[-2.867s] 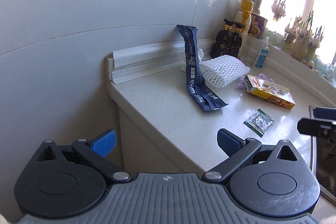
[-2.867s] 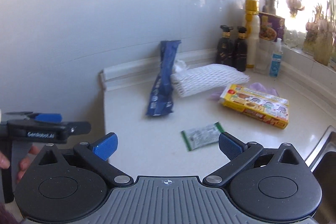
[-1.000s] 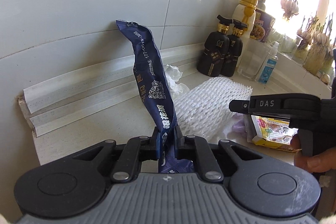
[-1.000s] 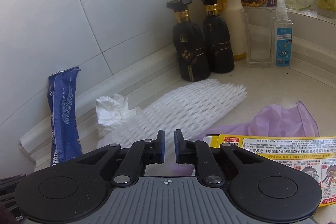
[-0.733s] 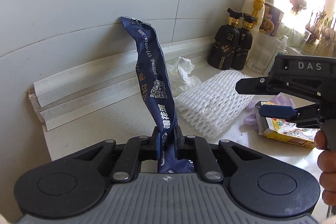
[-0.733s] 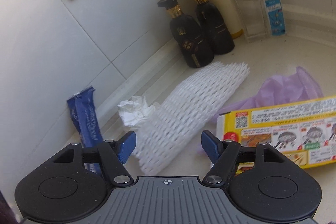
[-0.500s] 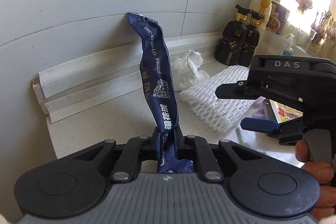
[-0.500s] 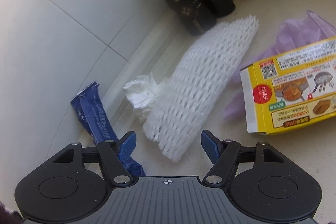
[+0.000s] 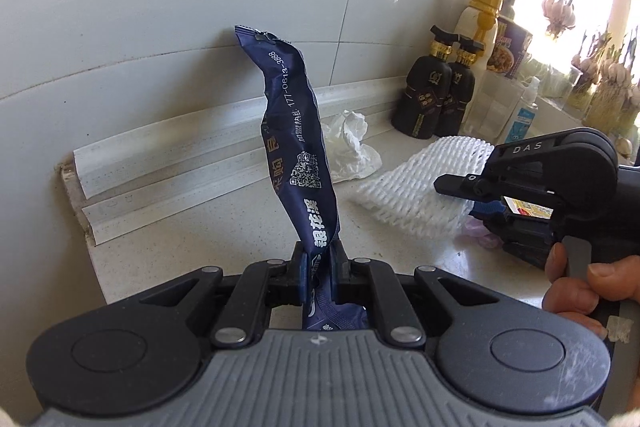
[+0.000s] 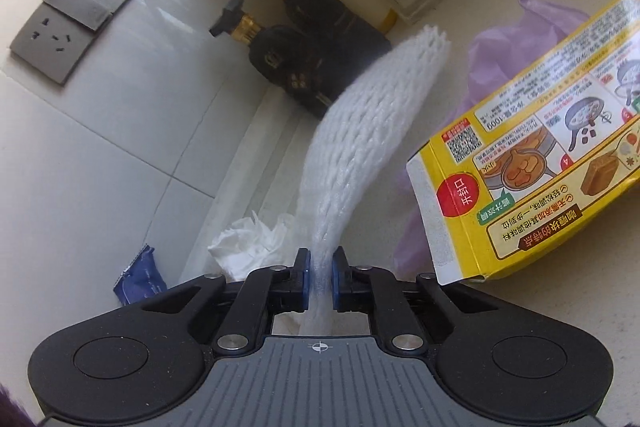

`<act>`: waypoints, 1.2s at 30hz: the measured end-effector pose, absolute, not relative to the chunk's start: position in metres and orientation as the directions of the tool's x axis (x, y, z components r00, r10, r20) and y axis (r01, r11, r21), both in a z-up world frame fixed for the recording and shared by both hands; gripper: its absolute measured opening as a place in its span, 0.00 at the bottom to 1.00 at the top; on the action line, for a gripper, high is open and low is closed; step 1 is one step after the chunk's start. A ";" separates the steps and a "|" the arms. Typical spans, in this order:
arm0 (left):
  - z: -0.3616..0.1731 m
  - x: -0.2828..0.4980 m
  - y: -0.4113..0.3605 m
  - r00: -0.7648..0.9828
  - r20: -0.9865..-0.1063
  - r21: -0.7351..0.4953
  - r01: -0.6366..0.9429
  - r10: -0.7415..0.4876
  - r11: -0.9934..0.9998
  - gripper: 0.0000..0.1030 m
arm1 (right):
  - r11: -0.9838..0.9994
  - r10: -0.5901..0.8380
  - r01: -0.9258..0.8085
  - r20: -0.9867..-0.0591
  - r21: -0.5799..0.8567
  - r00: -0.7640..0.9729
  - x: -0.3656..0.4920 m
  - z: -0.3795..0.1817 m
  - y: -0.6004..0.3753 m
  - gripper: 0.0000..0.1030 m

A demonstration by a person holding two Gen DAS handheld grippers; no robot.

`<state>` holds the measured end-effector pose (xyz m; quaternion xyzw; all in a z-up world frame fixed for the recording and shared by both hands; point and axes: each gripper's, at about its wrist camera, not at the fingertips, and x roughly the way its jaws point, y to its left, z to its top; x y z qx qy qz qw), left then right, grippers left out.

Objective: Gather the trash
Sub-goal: 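Carry the wrapper in the left gripper and the foam net in the right gripper over the bin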

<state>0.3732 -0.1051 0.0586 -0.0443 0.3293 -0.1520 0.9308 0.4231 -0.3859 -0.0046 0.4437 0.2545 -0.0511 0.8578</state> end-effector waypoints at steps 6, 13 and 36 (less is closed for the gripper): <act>0.079 0.353 -0.097 0.727 -0.588 -0.222 0.275 -0.353 0.936 0.09 | 0.677 0.151 0.218 -0.423 0.703 0.894 0.390 0.040 -0.383 0.09; 0.101 0.319 -0.083 0.711 -0.593 -0.235 0.297 -0.378 0.926 0.09 | 0.720 0.180 0.145 -0.384 0.679 0.906 0.349 0.077 -0.365 0.09; 0.098 0.223 -0.022 0.693 -0.638 -0.143 0.323 -0.337 0.935 0.09 | 0.847 0.338 -0.102 -0.381 0.522 0.860 0.240 0.089 -0.259 0.09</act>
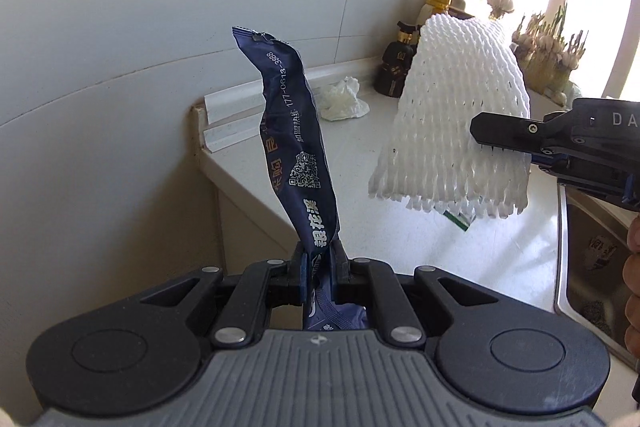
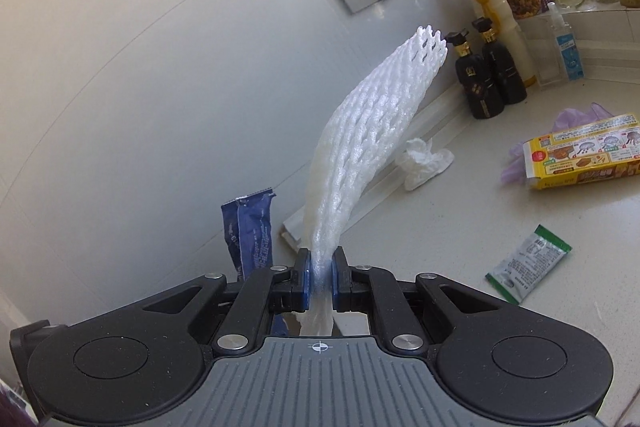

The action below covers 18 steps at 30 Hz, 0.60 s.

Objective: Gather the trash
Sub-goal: 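Carry the wrapper in the left gripper and the foam net in the right gripper over the bin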

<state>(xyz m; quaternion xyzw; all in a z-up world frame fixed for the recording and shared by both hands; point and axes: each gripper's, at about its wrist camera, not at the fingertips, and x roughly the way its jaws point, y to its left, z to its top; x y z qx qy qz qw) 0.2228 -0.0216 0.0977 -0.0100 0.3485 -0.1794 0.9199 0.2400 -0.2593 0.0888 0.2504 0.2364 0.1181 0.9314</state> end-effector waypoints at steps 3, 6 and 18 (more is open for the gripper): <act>0.090 0.212 -0.015 0.684 -0.649 -0.136 0.326 -0.333 0.935 0.09 | 0.868 0.346 -0.132 -0.394 0.478 0.851 0.227 0.083 -0.242 0.09; 0.081 0.203 -0.007 0.675 -0.661 -0.137 0.321 -0.328 0.937 0.09 | 0.885 0.356 -0.166 -0.403 0.435 0.843 0.214 0.078 -0.224 0.09; 0.027 0.172 0.027 0.635 -0.694 -0.228 0.252 -0.338 0.941 0.09 | 0.901 0.410 -0.268 -0.473 0.341 0.780 0.183 0.024 -0.175 0.09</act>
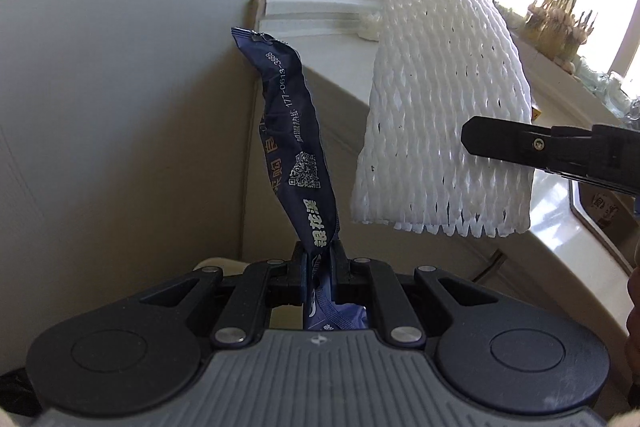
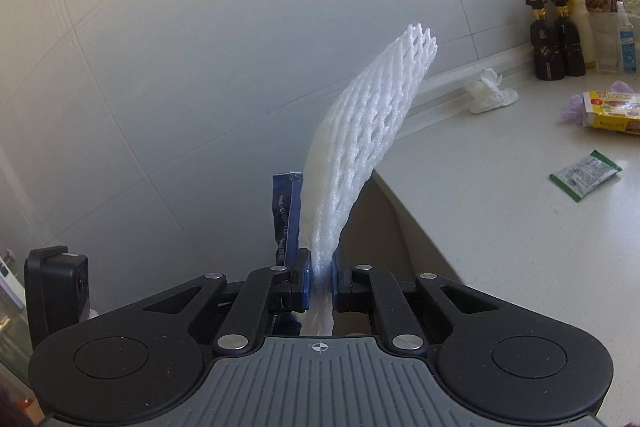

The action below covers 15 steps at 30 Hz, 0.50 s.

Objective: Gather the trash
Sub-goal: 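Carry the wrapper in the left gripper and the foam net in the right gripper over the bin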

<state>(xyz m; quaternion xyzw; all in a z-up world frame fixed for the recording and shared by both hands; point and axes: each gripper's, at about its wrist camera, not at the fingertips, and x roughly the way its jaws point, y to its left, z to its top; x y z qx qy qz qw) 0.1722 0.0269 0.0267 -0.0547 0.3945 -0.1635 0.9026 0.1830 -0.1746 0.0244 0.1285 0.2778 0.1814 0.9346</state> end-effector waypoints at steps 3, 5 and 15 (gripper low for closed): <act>0.009 0.171 0.033 0.618 -0.708 -0.260 0.222 -0.342 0.940 0.09 | 0.905 0.414 -0.278 -0.506 0.323 0.757 0.180 0.005 -0.165 0.09; -0.001 0.169 0.034 0.617 -0.716 -0.255 0.206 -0.328 0.945 0.09 | 0.904 0.418 -0.284 -0.524 0.318 0.742 0.178 -0.006 -0.160 0.09; -0.054 0.175 0.022 0.599 -0.761 -0.214 0.129 -0.248 0.968 0.09 | 0.931 0.358 -0.313 -0.640 0.188 0.681 0.164 -0.075 -0.129 0.10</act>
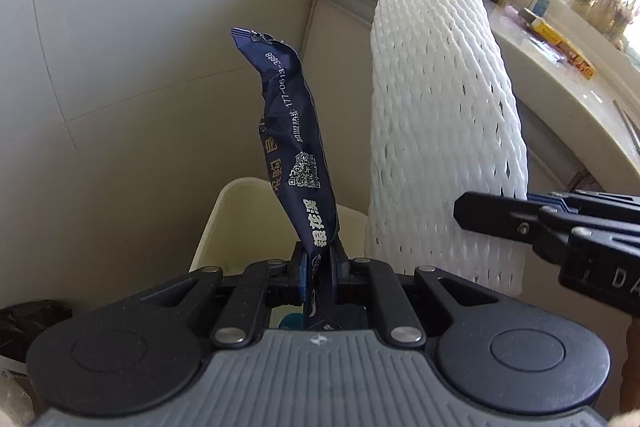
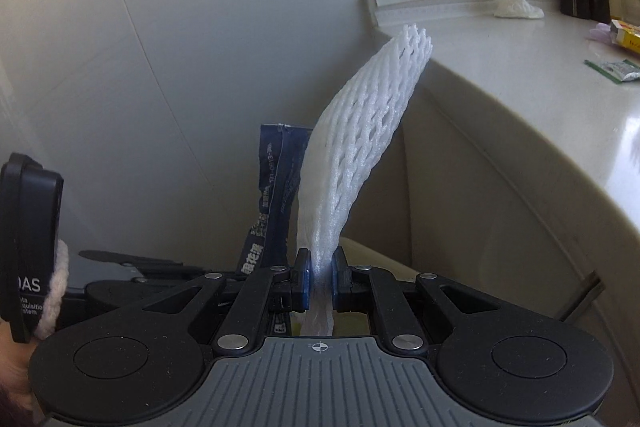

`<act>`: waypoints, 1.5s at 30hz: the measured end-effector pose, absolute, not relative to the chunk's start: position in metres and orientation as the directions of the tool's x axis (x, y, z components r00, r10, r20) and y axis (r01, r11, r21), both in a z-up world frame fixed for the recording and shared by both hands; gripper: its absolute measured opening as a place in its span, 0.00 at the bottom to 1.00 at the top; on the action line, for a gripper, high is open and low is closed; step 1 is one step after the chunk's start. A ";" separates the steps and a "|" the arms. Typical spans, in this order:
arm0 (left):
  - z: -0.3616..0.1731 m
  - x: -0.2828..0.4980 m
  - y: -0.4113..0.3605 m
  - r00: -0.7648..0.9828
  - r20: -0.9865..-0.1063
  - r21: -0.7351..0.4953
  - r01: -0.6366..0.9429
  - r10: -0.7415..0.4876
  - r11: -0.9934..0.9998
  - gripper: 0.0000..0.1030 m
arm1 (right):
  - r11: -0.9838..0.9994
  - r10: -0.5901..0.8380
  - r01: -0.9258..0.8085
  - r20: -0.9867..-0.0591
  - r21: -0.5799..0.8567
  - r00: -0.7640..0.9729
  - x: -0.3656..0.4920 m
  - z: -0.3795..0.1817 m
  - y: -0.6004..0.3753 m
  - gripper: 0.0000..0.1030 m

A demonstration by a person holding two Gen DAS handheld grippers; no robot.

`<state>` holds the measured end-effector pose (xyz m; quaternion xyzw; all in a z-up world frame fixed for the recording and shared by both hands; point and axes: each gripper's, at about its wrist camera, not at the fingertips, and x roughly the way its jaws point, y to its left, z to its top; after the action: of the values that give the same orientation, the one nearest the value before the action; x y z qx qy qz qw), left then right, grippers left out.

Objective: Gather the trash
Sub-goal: 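Carry the wrapper in the left gripper and the foam net in the right gripper over the bin, then open the left gripper over the bin while the right gripper opens, dropping the net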

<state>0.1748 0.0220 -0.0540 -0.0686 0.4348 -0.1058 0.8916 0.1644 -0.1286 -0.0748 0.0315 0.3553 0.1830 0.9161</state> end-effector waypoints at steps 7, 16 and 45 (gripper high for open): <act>-0.104 0.194 0.005 0.589 -0.786 -0.137 0.127 -0.185 0.982 0.09 | 0.933 0.314 -0.340 -0.726 0.118 0.612 0.169 -0.138 -0.115 0.10; -0.174 0.247 -0.024 0.518 -0.844 -0.080 0.137 -0.140 0.987 0.09 | 0.940 0.270 -0.322 -0.820 0.111 0.505 0.203 -0.209 -0.114 0.10; -0.234 0.290 -0.027 0.387 -0.921 -0.019 0.091 -0.053 0.996 0.10 | 0.973 0.181 -0.208 -0.891 0.100 0.416 0.263 -0.291 -0.125 0.12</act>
<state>0.2897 -0.0268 -0.2340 0.0175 0.5520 -0.0433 0.8325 0.2628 -0.1251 -0.2914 -0.0130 0.5280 0.1155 0.8413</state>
